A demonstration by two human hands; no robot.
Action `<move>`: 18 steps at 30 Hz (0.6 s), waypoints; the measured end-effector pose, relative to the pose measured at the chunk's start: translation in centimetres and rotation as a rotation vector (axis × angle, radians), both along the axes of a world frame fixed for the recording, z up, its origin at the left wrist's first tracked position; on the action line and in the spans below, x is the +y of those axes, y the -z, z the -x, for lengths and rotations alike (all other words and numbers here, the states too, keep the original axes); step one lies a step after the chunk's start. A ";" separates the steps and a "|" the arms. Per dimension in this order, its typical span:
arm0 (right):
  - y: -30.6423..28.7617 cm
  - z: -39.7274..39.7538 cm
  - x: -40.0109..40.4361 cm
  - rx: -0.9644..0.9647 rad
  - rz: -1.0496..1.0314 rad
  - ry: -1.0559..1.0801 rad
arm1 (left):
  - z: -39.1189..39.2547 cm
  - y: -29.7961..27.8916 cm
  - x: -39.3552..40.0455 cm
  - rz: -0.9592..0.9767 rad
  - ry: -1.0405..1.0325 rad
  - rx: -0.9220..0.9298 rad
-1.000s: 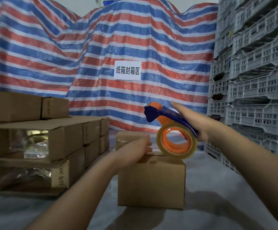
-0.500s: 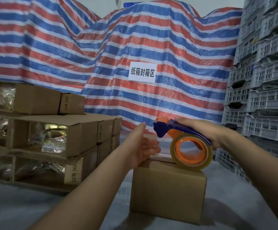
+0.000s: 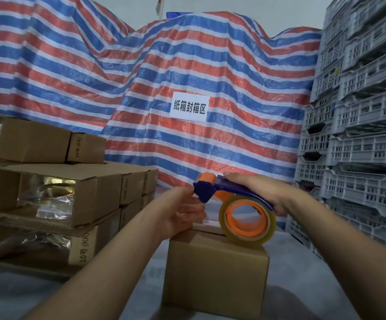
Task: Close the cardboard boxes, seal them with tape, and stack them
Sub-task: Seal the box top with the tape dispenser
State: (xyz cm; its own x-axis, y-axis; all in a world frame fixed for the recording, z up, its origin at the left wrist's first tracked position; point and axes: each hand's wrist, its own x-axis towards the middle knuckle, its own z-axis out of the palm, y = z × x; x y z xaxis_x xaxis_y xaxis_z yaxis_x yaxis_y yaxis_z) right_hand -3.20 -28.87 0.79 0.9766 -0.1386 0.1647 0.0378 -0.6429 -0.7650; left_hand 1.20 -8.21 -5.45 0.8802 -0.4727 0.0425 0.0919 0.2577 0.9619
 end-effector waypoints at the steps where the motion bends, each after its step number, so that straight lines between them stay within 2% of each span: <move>1: 0.1 0.0 0.0 -0.004 0.005 -0.002 | 0.0 0.1 0.0 -0.001 -0.006 0.001; 6: -0.1 0.1 0.2 0.005 0.003 -0.009 | 0.4 -0.2 -0.1 -0.049 -0.028 -0.026; 11: -1.9 0.6 0.4 0.158 0.111 -0.011 | 0.6 0.2 -0.9 -0.138 -0.152 -0.099; 14: -2.3 1.1 0.0 0.239 0.069 0.000 | 0.1 1.0 -1.3 -0.055 -0.233 -0.075; 18: -2.1 1.1 -0.7 0.286 -0.011 -0.004 | -0.8 1.9 -1.2 0.117 -0.280 0.059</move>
State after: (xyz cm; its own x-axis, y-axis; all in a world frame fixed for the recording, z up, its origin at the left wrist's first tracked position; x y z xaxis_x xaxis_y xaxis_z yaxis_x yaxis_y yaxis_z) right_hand -4.34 -29.61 2.90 0.9837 -0.1348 -0.1192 -0.1781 -0.6348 -0.7519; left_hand 1.95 -9.42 -7.37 0.9782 -0.2061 0.0269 0.0568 0.3894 0.9193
